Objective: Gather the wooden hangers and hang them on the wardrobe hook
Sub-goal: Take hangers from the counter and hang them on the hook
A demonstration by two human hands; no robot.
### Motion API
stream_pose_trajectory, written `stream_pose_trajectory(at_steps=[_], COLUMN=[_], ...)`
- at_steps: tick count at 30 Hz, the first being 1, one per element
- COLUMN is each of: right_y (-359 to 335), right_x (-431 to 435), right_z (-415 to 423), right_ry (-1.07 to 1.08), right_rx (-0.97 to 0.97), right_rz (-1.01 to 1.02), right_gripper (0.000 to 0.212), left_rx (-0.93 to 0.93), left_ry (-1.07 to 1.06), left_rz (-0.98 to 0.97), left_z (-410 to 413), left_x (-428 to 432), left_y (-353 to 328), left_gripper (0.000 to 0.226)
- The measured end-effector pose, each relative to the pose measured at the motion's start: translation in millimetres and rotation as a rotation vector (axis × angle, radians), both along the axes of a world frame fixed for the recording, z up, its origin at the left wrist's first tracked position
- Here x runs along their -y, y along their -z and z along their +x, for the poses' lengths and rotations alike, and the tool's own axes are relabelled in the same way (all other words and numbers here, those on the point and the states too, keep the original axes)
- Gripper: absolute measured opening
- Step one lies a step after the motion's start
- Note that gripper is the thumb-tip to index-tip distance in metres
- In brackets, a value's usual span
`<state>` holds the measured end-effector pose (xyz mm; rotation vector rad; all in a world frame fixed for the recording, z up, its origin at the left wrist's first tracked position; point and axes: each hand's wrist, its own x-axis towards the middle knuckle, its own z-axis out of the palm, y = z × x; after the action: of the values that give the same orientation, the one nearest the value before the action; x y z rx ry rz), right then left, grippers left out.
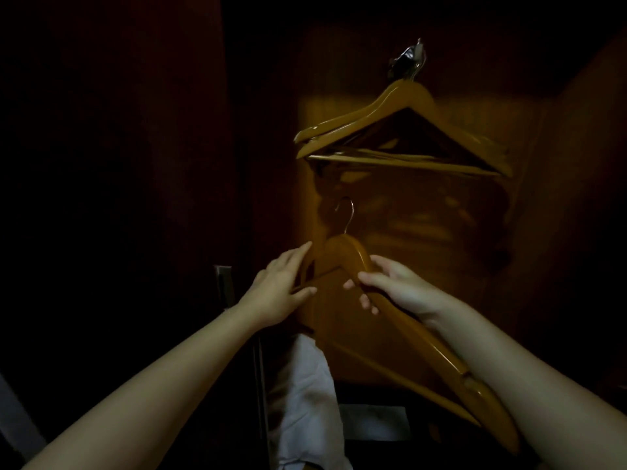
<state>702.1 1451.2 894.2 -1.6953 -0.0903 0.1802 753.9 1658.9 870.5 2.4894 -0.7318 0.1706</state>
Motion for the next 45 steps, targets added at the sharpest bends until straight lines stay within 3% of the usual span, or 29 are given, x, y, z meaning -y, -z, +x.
stream_pose_trajectory(at_steps=[7,11,14,18,27,36,45], right_y=[-56,-95,-128,-163,-224,-249,-237], right_x=[69,111,144,172,210,205,202], right_z=[24,38,50,70,129,172,189], right_ry=[-0.109,-0.063,0.041,0.138,0.199,0.059,0.004], right_rx=[0.081,0.150,0.314,0.570,0.828,0.837,0.753], right_rz=[-0.057,-0.273,-0.477,-0.606,-0.804,-0.853,-0.942], right_gripper=[0.045,0.039,0.042,0.065,0.063,0.058,0.068], left_rx=[0.301,0.543,0.684,0.802,0.848,0.787,0.740], left_ry=[-0.007,-0.047,-0.090,-0.172,-0.312,-0.439,-0.423], left_rz=[0.050,0.100,0.080,0.077,0.062,0.058,0.034], left_z=[50,79,98,121,168,202,207], left_x=[63,96,127,165,207,205,200], left_y=[-41,-68,-96,-137,-204,-212,-184], left_gripper=[0.051,0.050,0.053,0.053,0.052,0.051,0.047])
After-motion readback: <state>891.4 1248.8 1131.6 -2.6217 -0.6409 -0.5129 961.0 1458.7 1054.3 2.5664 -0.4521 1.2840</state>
